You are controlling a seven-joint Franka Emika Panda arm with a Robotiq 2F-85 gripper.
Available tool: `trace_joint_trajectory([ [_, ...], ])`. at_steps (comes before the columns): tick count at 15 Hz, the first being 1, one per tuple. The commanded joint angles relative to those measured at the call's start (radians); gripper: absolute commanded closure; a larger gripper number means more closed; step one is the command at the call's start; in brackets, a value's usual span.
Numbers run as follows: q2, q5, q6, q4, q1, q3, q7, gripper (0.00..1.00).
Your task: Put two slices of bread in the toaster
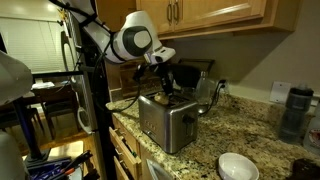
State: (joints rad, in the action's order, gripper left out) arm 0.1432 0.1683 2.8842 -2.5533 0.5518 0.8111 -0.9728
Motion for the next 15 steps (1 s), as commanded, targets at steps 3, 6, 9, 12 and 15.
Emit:
trace_joint_trajectory([
  [3, -0.007, 0.061, -0.031, 0.021, 0.034, 0.027, -0.071, 0.85],
  [6, 0.01, 0.062, -0.008, 0.019, 0.036, 0.021, -0.077, 0.93],
  [9, 0.02, 0.05, 0.012, 0.011, 0.034, 0.012, -0.069, 0.9],
  [12, 0.026, 0.046, 0.024, 0.005, 0.037, 0.007, -0.066, 0.91],
  [15, 0.031, 0.039, 0.039, 0.003, 0.039, 0.0, -0.059, 0.9],
])
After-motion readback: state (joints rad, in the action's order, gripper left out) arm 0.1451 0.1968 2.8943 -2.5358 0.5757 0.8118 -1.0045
